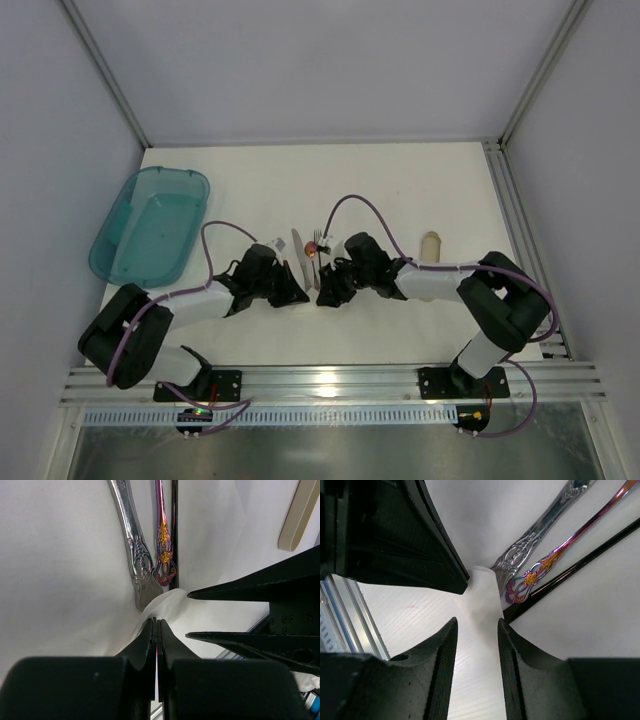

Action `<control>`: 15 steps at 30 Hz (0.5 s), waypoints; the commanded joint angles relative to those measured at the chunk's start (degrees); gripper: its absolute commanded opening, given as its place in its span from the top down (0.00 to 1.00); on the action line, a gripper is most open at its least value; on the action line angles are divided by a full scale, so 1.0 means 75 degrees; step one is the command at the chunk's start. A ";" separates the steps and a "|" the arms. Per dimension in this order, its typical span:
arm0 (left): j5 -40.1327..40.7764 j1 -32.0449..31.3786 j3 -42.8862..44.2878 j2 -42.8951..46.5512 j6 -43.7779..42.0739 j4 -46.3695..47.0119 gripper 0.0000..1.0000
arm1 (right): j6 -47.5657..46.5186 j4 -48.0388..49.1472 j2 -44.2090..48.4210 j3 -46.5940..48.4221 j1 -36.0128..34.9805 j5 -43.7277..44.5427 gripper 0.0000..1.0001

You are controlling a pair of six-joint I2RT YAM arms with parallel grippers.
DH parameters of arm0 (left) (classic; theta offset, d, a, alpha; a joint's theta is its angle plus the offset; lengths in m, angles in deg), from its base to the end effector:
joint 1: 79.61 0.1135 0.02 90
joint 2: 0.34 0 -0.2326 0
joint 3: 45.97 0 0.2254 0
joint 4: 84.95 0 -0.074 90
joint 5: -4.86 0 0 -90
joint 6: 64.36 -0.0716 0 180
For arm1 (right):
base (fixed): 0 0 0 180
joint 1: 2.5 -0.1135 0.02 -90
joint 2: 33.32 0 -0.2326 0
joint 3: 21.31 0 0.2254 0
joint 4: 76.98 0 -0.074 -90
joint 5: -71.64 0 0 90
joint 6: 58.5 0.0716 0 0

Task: Place the utensils on the paper napkin and roll it up

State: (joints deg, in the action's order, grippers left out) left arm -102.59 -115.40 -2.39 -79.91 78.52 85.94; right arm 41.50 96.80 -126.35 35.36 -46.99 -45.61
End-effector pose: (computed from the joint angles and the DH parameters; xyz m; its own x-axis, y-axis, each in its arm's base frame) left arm 0.1989 -0.1699 0.1090 -0.9285 -0.2683 -0.2566 -0.0178 0.7226 -0.6910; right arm 0.2019 0.2443 0.1190 -0.6253 -0.3979 -0.6713 -0.7666 0.4742 0.4330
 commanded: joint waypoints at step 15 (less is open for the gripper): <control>0.0358 -0.0044 0.0385 -0.0289 -0.0277 -0.0070 1.00 | 0.0318 -0.0080 0.0111 0.0374 -0.0056 0.0702 0.79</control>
State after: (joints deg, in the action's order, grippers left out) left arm -101.65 -115.49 -1.06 -82.16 77.69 85.29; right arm 42.37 95.23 -127.12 38.44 -47.08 -42.99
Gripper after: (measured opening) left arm 0.009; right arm 0.214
